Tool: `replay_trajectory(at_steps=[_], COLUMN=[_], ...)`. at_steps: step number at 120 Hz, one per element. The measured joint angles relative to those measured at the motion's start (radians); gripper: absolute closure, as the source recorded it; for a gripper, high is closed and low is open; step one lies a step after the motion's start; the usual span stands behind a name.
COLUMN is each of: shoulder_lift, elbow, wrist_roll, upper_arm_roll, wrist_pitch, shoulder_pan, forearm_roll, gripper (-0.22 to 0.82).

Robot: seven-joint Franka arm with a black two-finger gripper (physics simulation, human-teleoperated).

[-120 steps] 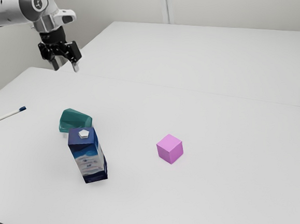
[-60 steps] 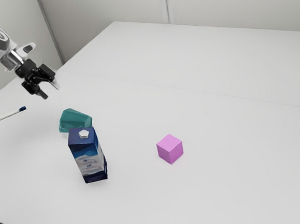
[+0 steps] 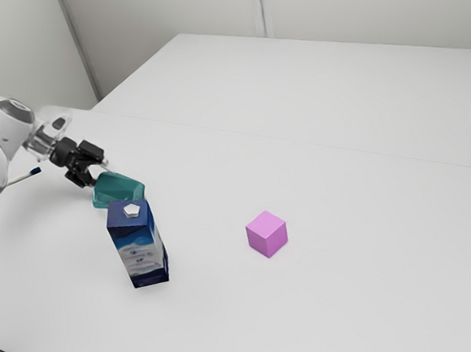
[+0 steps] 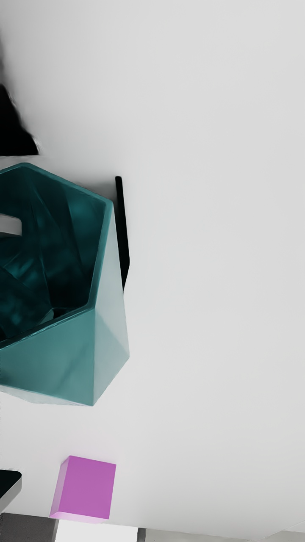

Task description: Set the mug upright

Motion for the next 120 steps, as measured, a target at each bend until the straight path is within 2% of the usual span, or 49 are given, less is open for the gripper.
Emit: replay_trajectory(at_steps=[17, 38, 46, 56, 84, 100, 109, 120], shoulder_lift=[-0.013, -0.022, -0.024, -0.027, -0.072, -0.19, -0.269, -0.322], elbow=[-0.038, -0.04, -0.04, -0.04, -0.042, -0.063, -0.064, -0.047], wrist_roll=[0.028, 0.055, 0.064, 0.073, 0.093, 0.094, 0.072, 0.036], upper_arm_roll=[-0.026, -0.029, -0.029, -0.029, -0.029, -0.027, -0.026, -0.028], wrist_pitch=[-0.003, -0.007, -0.009, -0.011, -0.042, -0.063, -0.067, -0.053], shoulder_pan=[-0.001, 0.005, 0.005, 0.005, 0.001, -0.052, -0.11, -0.184], forearm_roll=[-0.034, -0.049, -0.051, -0.052, -0.048, -0.009, 0.089, 0.24], gripper=[0.01, 0.46, 0.57, 0.65, 0.75, 0.76, 0.77, 0.77])
